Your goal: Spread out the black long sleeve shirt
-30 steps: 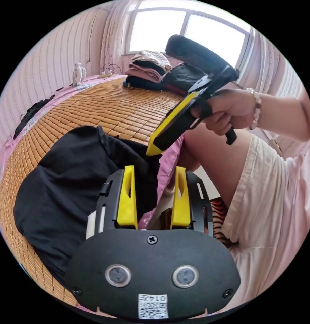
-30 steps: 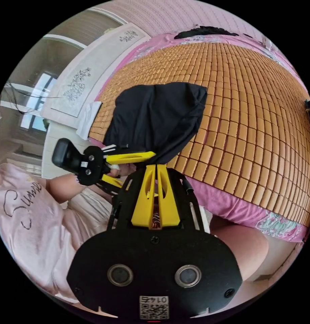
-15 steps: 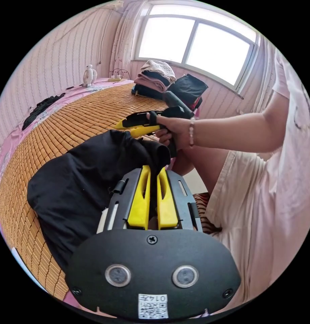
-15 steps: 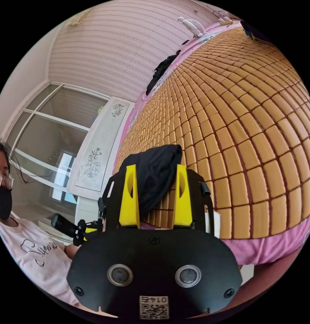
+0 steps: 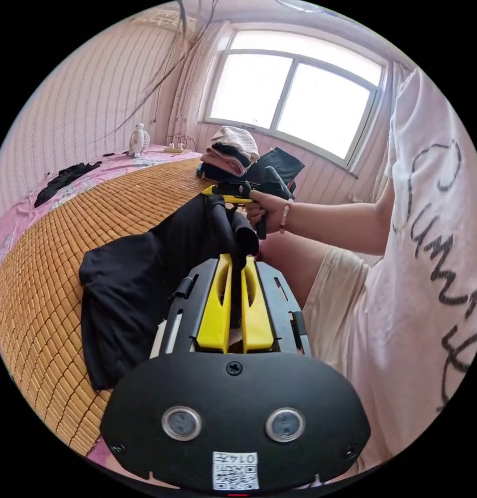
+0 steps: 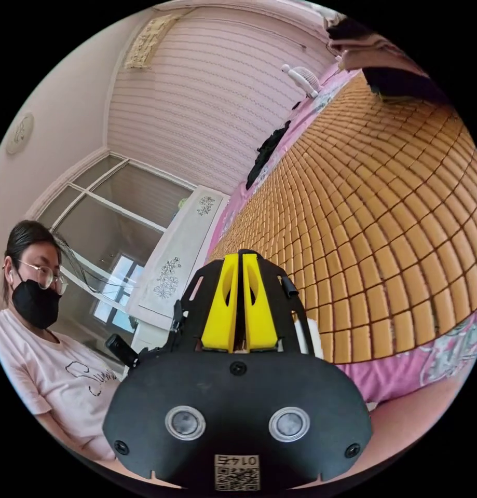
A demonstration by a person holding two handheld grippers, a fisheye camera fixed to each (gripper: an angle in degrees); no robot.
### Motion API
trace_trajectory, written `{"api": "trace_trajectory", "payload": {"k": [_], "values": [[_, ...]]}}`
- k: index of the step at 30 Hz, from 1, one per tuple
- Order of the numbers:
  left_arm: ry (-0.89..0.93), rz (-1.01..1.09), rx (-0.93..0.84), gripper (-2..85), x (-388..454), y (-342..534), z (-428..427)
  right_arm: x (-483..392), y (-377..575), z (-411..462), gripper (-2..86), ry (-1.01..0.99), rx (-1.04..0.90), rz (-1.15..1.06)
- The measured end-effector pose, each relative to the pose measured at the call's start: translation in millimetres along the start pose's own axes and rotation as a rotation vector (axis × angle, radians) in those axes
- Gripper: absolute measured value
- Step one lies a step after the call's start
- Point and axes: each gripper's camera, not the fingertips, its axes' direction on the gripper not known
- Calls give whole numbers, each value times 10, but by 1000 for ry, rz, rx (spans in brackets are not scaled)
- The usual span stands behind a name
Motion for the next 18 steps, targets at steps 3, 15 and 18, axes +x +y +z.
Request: {"api": "trace_trajectory", "payload": {"k": [3,15,18], "values": [[85,-25,107,-6,12,-109,29,-330,-162,-378,9,76,12,-113],[-45,-491,41,36,-1060,199,-98,-992,-651,1084,80,255,-325,-324],[-48,-663,-41,47,-1374,405,-69,-1074,-652,1249,91,319,-353,-356]]}}
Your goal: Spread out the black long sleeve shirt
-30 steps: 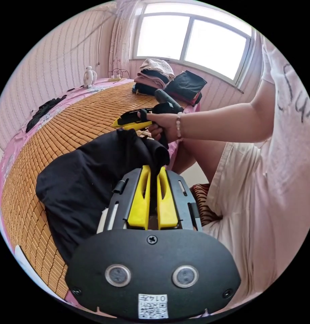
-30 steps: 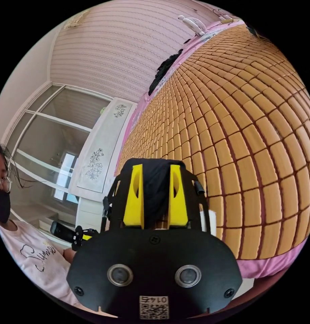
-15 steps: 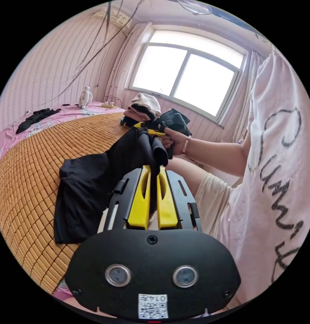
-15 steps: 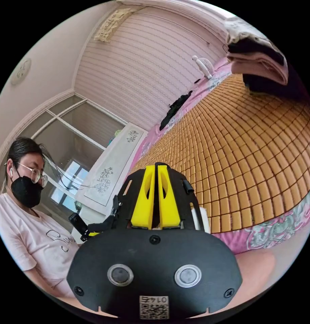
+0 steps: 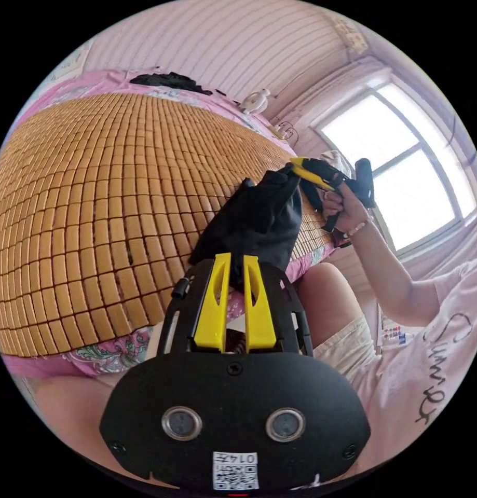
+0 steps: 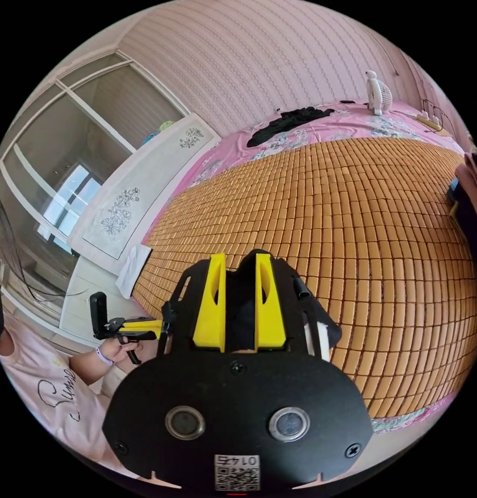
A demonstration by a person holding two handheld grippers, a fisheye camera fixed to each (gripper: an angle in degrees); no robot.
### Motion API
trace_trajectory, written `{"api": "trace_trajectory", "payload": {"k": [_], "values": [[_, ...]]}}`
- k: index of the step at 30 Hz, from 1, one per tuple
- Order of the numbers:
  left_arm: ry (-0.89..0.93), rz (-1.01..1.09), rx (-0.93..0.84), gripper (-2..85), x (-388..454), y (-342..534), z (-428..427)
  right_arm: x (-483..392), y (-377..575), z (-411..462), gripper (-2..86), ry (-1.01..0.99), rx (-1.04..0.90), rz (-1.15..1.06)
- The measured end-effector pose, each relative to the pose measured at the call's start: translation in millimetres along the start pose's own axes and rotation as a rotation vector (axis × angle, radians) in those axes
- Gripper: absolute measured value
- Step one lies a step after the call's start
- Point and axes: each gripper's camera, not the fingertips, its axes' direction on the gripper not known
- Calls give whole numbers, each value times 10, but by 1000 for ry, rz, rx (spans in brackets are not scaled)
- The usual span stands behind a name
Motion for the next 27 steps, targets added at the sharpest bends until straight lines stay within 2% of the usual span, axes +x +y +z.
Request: {"api": "trace_trajectory", "payload": {"k": [7,16,21,23,24,25,27], "values": [[-83,19,24,50,-157,-20,-101,-220,-163,-218,104,-10,-36,-121],[-108,242,22,94,311,-307,190,-434,-667,-119,93,-85,-203,-160],[-213,306,-60,78,404,-403,507,-584,-788,-115,99,4,-93,-280],[-268,302,-106,57,341,-407,629,-504,-793,78,110,108,-149,-288],[-273,306,-117,50,328,-406,651,-405,-801,274,110,155,-251,-277],[-266,312,-128,37,310,-407,660,-308,-801,455,105,179,-348,-251],[-232,304,-121,3,299,-417,589,-248,-778,600,89,156,-399,-229]]}}
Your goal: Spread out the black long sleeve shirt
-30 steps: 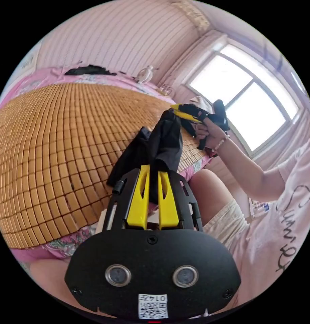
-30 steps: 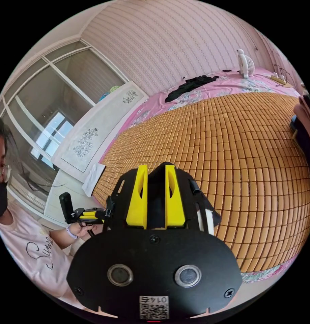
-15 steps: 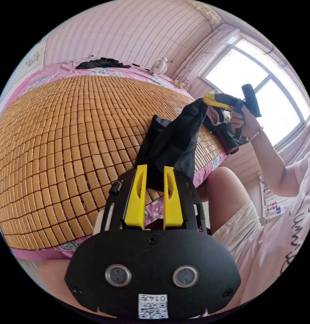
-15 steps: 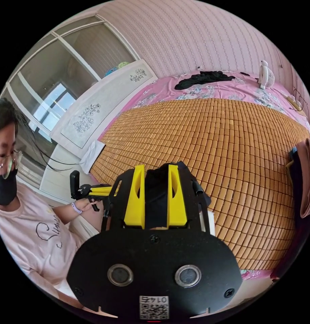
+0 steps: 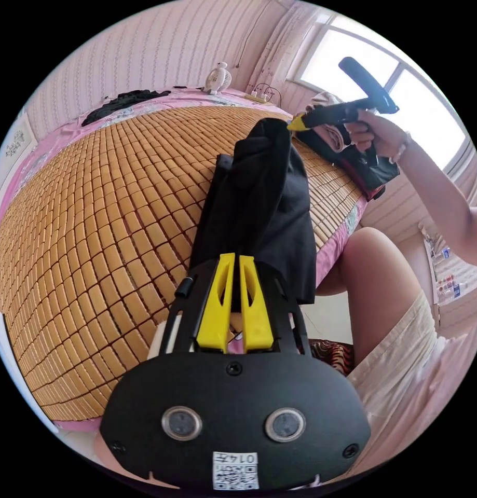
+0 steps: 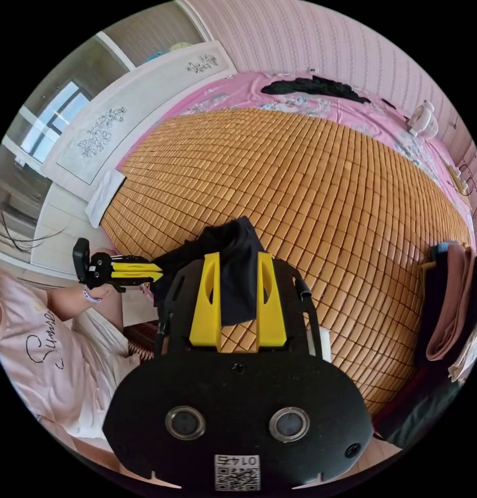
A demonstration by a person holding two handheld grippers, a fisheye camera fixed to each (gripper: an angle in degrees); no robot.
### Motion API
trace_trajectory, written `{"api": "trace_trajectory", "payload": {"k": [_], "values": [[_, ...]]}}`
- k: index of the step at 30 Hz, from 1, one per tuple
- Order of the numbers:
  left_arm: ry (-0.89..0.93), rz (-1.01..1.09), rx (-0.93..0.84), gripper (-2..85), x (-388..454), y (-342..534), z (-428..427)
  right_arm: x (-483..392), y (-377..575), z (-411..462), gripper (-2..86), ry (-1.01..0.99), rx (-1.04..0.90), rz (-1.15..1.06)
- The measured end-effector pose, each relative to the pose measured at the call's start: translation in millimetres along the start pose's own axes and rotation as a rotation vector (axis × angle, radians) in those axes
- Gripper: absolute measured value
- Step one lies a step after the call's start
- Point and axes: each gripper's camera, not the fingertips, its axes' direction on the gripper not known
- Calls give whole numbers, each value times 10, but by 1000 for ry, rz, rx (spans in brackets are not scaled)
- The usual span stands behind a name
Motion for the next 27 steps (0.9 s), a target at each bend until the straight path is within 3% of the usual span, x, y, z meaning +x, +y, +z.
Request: {"api": "trace_trajectory", "payload": {"k": [12,19,21,24,27], "values": [[124,-214,88,-10,-357,325,-484,-166,-645,609,13,-101,136,-32],[27,-247,-18,-9,-507,549,-262,-65,-949,1372,3,-15,-23,25],[47,-277,4,-8,-552,621,-293,-66,-991,1333,6,-33,-1,34],[26,-287,-11,-2,-559,674,-397,-135,-969,963,23,-123,188,-38],[30,-275,66,43,-554,759,-634,-103,-914,629,103,-141,272,-103]]}}
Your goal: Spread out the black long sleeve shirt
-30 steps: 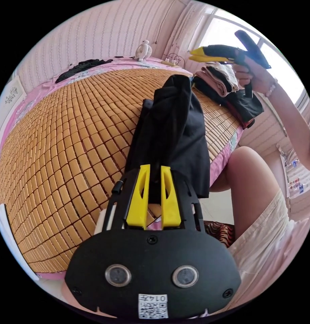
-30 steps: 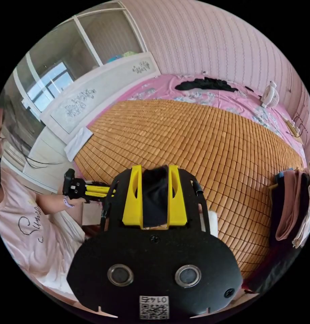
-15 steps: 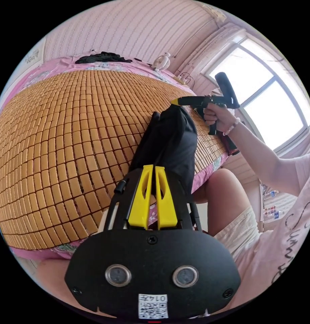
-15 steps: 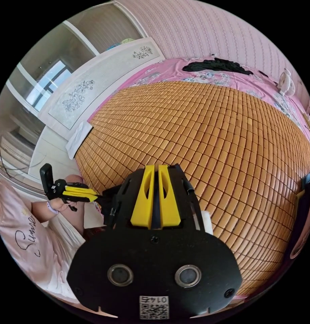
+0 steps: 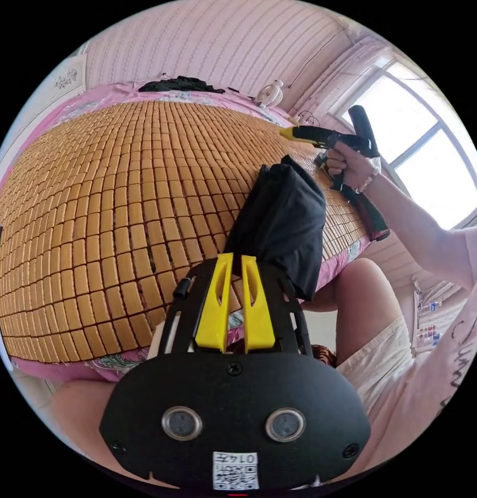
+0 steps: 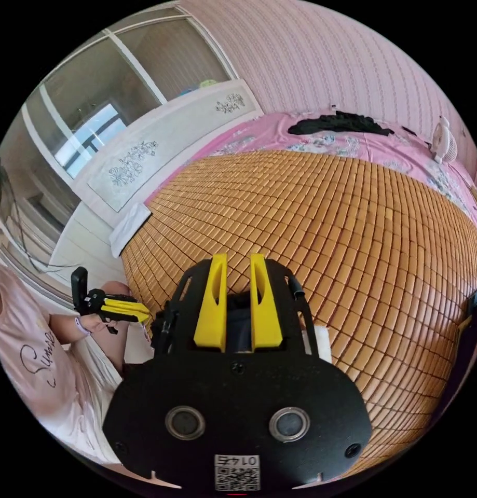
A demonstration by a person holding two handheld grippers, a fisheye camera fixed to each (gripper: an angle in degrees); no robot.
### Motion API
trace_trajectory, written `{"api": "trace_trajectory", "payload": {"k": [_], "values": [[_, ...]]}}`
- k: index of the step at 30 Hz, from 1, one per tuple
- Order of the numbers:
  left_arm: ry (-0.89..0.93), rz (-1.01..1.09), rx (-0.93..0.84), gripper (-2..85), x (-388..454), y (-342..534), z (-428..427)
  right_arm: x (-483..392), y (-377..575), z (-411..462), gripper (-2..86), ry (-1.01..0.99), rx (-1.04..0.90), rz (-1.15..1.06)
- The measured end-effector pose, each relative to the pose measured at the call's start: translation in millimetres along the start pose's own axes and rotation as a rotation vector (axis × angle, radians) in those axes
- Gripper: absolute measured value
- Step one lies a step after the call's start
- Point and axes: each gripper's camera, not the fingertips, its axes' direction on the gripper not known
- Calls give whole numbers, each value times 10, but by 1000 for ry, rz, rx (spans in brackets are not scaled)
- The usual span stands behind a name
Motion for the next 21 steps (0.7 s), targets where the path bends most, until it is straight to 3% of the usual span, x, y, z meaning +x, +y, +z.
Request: {"api": "trace_trajectory", "payload": {"k": [5,10,16,21], "values": [[39,-14,56,135,-41,84,-105,160,153,75,198,102,-169,-64],[-13,-16,-14,117,20,106,126,297,272,745,154,-45,-385,4],[39,-5,-68,37,61,185,91,132,357,588,56,-43,-307,13],[17,50,-32,14,137,320,-319,-357,553,92,38,-68,-165,-79]]}}
